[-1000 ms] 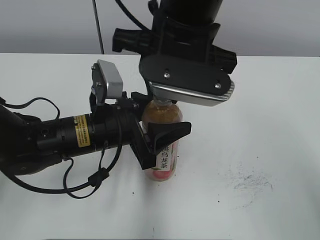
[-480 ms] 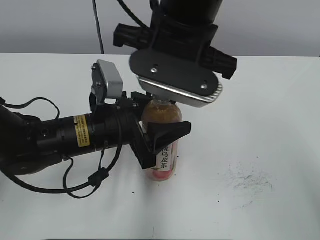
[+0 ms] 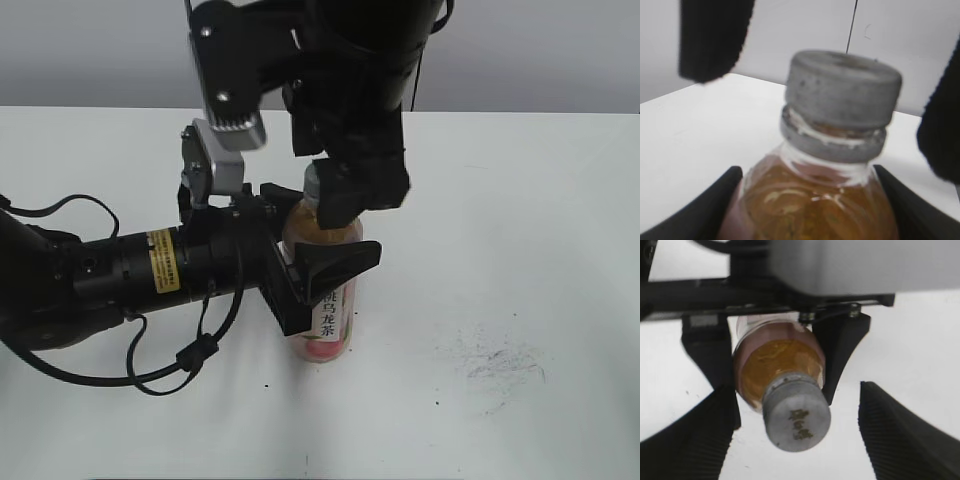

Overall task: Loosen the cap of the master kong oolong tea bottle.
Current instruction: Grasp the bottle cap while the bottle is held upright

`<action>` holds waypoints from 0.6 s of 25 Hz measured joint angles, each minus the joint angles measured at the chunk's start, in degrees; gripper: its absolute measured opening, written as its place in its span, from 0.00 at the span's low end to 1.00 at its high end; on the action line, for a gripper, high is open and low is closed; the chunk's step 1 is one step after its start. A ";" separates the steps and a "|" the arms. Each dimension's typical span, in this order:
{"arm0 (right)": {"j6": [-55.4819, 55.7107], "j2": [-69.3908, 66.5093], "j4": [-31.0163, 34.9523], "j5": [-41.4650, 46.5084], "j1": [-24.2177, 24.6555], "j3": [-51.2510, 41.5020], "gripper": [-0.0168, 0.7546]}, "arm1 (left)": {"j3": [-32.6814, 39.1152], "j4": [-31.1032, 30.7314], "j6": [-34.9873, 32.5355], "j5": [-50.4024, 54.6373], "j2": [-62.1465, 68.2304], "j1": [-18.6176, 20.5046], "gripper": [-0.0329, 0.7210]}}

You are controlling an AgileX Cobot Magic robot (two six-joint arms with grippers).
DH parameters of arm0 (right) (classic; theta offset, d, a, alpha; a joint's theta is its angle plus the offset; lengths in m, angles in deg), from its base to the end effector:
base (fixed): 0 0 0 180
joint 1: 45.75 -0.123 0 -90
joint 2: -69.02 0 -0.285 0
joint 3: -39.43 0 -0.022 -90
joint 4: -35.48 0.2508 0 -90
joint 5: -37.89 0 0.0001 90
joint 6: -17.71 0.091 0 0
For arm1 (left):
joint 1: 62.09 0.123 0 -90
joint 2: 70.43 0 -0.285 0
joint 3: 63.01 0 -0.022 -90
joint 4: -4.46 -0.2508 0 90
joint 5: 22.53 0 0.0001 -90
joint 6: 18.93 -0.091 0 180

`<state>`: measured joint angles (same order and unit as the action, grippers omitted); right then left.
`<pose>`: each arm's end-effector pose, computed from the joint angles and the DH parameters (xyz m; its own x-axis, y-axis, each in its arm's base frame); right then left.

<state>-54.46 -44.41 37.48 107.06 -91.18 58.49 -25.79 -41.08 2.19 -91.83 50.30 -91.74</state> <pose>0.2721 0.2805 0.3001 0.4672 -0.8760 -0.1198 -0.8665 -0.4268 -0.2589 0.2546 -0.2148 0.1363 -0.1169 0.0470 -0.9920 0.9426 0.3198 -0.0959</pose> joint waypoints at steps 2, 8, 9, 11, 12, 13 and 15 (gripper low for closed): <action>13.19 0.00 -0.25 -1.38 0.00 0.00 0.77 | 0.00 0.00 0.00 0.00 0.00 0.00 0.64; 50.03 0.00 -0.87 -3.30 0.00 0.00 0.77 | 0.00 0.06 0.05 0.00 0.00 0.00 0.64; 54.91 0.00 -0.88 -2.95 0.00 0.00 0.76 | 0.00 0.06 0.05 0.00 0.00 0.00 0.64; 62.06 0.00 -0.93 -1.42 0.00 0.00 0.75 | 0.00 0.06 0.05 0.00 0.00 0.00 0.64; 65.15 0.00 -0.93 -0.56 0.00 0.00 0.75 | 0.00 0.06 0.05 0.00 0.00 0.00 0.64; 67.50 0.00 -0.93 -0.15 0.00 0.00 0.74 | 0.00 0.11 0.05 0.00 0.00 0.00 0.64; 70.44 0.00 -0.93 0.22 0.00 0.00 0.74 | 0.00 0.22 0.05 0.00 0.00 0.00 0.64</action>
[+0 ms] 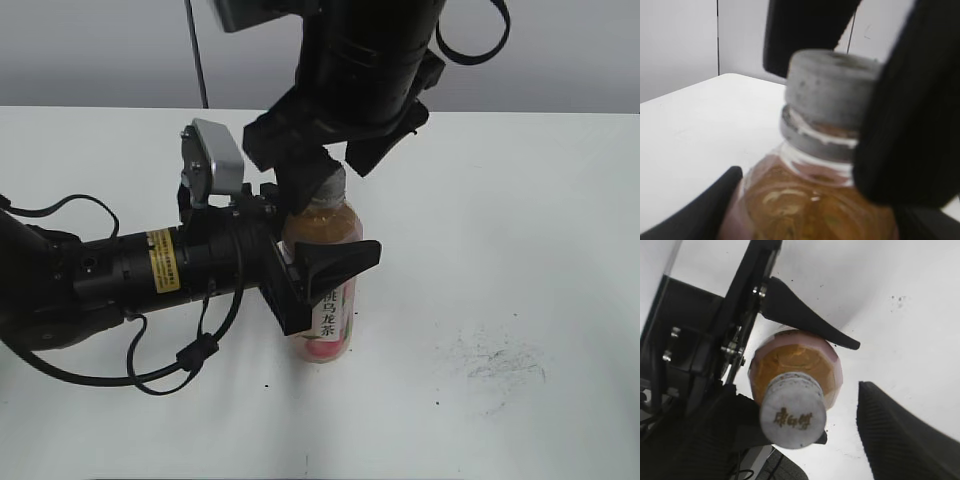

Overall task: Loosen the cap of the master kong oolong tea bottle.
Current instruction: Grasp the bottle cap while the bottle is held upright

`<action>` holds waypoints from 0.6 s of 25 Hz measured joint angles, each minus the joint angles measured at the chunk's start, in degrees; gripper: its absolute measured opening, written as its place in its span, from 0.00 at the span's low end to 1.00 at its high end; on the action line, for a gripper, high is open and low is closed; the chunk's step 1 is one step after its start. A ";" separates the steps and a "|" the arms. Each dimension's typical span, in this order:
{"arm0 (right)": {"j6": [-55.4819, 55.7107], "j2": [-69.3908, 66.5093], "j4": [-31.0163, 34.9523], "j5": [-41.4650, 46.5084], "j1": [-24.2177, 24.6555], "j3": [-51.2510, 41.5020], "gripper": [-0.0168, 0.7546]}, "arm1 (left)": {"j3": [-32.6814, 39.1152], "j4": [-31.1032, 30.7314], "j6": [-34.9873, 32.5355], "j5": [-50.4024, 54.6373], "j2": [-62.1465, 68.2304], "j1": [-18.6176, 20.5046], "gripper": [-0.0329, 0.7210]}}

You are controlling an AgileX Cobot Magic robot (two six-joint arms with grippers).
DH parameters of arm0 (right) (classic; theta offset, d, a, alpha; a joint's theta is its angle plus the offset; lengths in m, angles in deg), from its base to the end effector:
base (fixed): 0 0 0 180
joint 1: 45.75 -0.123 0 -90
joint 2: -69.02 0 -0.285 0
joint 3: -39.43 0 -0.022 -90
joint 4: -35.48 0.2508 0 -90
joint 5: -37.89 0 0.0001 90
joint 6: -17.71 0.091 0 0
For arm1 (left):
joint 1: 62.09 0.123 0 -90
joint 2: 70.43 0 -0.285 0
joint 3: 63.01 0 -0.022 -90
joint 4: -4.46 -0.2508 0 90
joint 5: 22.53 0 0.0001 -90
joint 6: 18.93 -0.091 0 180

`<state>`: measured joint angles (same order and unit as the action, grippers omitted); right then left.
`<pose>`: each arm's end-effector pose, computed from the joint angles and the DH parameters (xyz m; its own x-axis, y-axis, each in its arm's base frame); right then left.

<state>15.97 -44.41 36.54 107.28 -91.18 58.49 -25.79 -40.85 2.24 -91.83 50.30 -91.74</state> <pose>0.2729 0.2792 0.2999 -0.6565 -0.7004 -0.2800 -0.7316 0.6817 0.0099 0.2549 -0.2147 0.1364 -0.1186 0.0449 -0.9919 0.9412 0.3233 -0.0979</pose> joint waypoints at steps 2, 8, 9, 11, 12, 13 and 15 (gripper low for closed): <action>1.74 0.00 0.00 0.18 0.00 0.00 0.74 | 0.00 0.00 0.05 0.00 0.00 0.00 0.64; 4.28 0.00 0.00 0.29 0.00 0.00 0.61 | 0.00 0.11 0.05 0.00 0.00 0.00 0.64; 4.33 0.00 0.00 0.29 0.00 0.00 0.58 | 0.00 0.11 0.11 0.00 0.00 0.00 0.64; 4.45 0.00 0.00 0.29 0.00 0.00 0.50 | 0.00 0.11 0.11 0.00 0.00 0.00 0.64; 4.37 0.00 0.00 0.29 0.00 0.00 0.45 | 0.00 0.11 0.11 0.00 0.00 0.00 0.64; 3.88 0.00 0.14 0.29 0.00 0.00 0.40 | 0.00 0.17 0.11 0.05 0.00 0.00 0.64; 1.74 0.00 0.06 0.29 0.00 0.00 0.38 | 0.00 0.17 0.11 0.05 0.00 0.00 0.64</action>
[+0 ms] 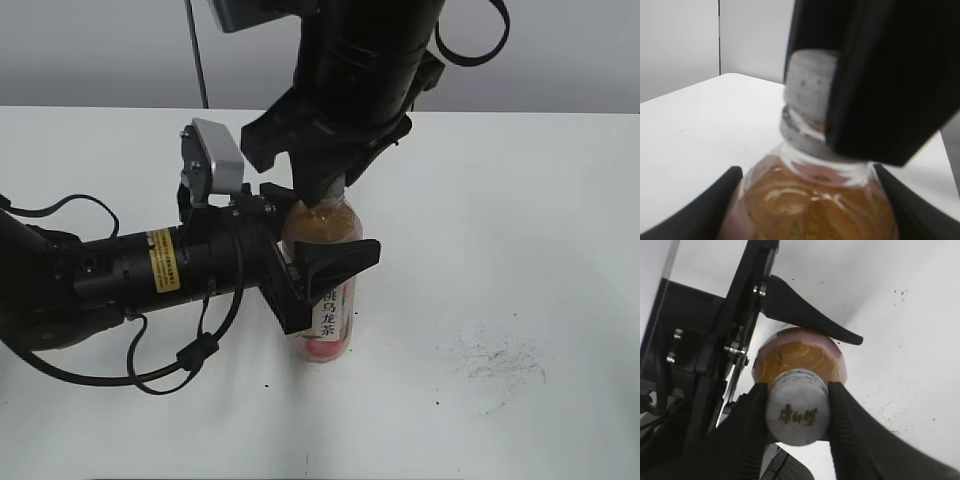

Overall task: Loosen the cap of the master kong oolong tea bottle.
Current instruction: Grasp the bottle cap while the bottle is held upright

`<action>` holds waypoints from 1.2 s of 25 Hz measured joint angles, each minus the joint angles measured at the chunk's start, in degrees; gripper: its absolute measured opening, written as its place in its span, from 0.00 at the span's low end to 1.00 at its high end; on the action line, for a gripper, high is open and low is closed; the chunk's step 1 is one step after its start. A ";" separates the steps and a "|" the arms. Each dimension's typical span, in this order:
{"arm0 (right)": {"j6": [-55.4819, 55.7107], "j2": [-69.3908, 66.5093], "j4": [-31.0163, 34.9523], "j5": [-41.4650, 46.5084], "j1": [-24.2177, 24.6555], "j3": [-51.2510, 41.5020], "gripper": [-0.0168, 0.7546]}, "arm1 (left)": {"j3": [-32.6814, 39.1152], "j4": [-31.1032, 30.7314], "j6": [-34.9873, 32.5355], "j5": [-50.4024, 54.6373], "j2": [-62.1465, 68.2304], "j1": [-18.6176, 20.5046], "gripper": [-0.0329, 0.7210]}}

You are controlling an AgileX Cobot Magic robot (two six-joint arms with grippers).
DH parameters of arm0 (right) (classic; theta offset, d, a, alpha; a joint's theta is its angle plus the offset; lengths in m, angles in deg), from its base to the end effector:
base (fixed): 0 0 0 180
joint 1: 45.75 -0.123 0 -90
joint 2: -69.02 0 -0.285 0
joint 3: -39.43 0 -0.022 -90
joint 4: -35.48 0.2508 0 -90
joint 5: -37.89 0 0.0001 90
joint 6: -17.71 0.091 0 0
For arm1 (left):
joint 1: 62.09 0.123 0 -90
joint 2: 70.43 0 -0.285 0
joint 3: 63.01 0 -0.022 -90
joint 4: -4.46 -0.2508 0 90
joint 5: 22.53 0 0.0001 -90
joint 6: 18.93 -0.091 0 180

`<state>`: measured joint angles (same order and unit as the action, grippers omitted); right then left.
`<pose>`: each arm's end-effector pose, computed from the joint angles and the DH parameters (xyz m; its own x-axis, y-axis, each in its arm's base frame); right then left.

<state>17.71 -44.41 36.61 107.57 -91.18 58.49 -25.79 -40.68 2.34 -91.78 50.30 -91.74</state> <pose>0.2725 0.2790 0.2998 -0.6796 -0.6802 -0.2747 -0.7112 0.7027 0.0197 0.2552 -0.2146 0.1363 -0.1212 0.0438 -0.9917 0.9400 0.3261 -0.1005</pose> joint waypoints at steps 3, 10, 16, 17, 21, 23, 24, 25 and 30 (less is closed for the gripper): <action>-6.52 0.00 0.00 0.00 0.00 0.00 0.38 | 0.00 0.00 0.06 0.00 0.00 0.00 0.64; -39.61 0.00 0.17 0.41 0.00 0.52 0.38 | 0.00 -0.17 -0.11 0.00 0.00 0.00 0.64; -67.36 -0.81 0.86 1.62 0.00 2.79 0.38 | 0.00 0.37 -0.80 -0.37 0.00 0.00 0.64; -71.58 -0.81 0.90 1.63 0.00 2.85 0.38 | 0.00 0.42 -0.93 -0.43 0.00 0.00 0.64; -83.21 -0.87 0.90 1.82 0.00 2.99 0.38 | 0.00 0.42 -1.07 -0.43 0.00 0.00 0.64; -85.85 -1.16 0.85 1.82 0.00 3.01 0.38 | 0.00 0.42 -1.07 -0.22 0.00 0.00 0.64; -86.99 -1.22 0.85 1.82 0.00 3.14 0.38 | 0.00 0.49 -1.07 -0.17 0.00 0.00 0.64; -88.00 -1.37 0.85 1.88 0.00 3.27 0.38 | 0.00 0.57 -1.07 -0.10 0.00 0.00 0.64; -92.52 -2.12 0.61 1.93 0.00 3.95 0.38 | 0.00 0.86 -0.72 0.08 0.00 0.05 0.64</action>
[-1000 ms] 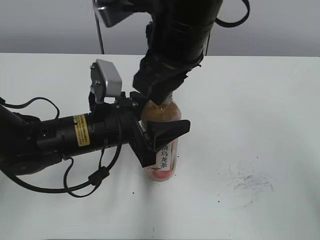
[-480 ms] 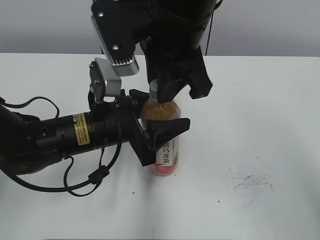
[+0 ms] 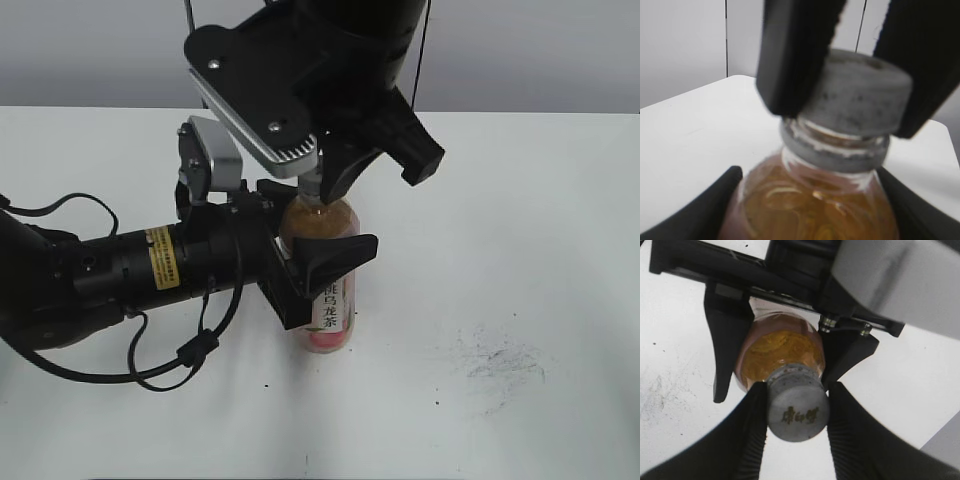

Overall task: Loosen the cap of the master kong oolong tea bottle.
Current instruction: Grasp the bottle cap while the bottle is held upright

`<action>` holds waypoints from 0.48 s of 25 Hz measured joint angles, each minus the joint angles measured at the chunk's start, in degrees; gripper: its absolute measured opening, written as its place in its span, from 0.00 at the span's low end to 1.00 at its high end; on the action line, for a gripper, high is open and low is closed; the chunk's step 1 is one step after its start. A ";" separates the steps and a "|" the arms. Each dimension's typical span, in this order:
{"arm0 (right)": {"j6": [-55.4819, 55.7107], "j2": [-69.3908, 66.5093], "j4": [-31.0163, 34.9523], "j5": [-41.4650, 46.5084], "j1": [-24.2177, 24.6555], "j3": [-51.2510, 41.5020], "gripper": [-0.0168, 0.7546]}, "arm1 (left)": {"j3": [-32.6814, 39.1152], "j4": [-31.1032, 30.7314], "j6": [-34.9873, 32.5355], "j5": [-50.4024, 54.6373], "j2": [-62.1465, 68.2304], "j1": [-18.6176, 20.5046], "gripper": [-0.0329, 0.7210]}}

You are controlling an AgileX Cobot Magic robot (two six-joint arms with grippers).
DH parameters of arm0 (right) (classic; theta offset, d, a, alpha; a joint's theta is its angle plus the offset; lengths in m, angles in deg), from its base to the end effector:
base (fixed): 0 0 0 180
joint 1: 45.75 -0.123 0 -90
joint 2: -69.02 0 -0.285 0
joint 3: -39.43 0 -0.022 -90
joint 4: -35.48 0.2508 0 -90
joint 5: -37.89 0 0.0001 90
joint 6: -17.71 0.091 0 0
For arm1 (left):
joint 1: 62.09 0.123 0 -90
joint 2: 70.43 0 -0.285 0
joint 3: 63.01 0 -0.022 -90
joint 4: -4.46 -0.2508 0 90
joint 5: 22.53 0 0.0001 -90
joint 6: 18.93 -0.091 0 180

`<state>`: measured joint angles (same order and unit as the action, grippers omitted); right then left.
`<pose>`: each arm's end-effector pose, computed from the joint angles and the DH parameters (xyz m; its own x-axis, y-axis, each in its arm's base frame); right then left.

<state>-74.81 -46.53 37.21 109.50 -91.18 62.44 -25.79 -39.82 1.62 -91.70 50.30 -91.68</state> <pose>0.2783 0.2862 0.3035 0.7404 -0.6719 -0.0181 -0.6500 -0.7088 -0.2740 0.2566 -0.2140 0.1366 -0.1133 0.0426 -0.9926 0.9360 0.3396 -0.0922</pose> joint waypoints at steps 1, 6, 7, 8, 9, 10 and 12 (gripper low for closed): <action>-1.14 -0.05 0.01 0.00 0.00 0.00 0.38 | 0.00 0.00 0.05 0.04 0.00 0.00 0.64; -5.97 -0.11 -0.20 0.00 0.00 0.04 0.38 | -0.06 -0.07 0.11 0.60 0.00 0.00 0.64; -6.91 -0.11 -0.20 0.00 0.00 0.04 0.38 | -0.17 -0.20 0.11 0.81 -0.06 0.00 0.64; -8.08 -0.11 -0.25 0.00 0.00 0.04 0.38 | -0.17 -0.31 0.17 0.95 -0.06 0.00 0.64; -9.36 -0.11 -0.25 0.00 0.00 0.04 0.38 | -0.17 -0.30 0.17 0.95 -0.06 0.00 0.64; -10.72 -0.11 -0.25 0.00 0.00 0.04 0.38 | -0.17 -0.38 0.17 0.95 -0.06 0.00 0.64; -15.27 -0.11 -0.25 -0.25 0.00 -0.28 0.38 | -0.18 -0.45 0.17 1.02 -0.06 0.00 0.64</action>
<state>-90.08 -46.64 36.97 109.25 -91.18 62.16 -25.97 -40.26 1.80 -90.68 50.24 -91.68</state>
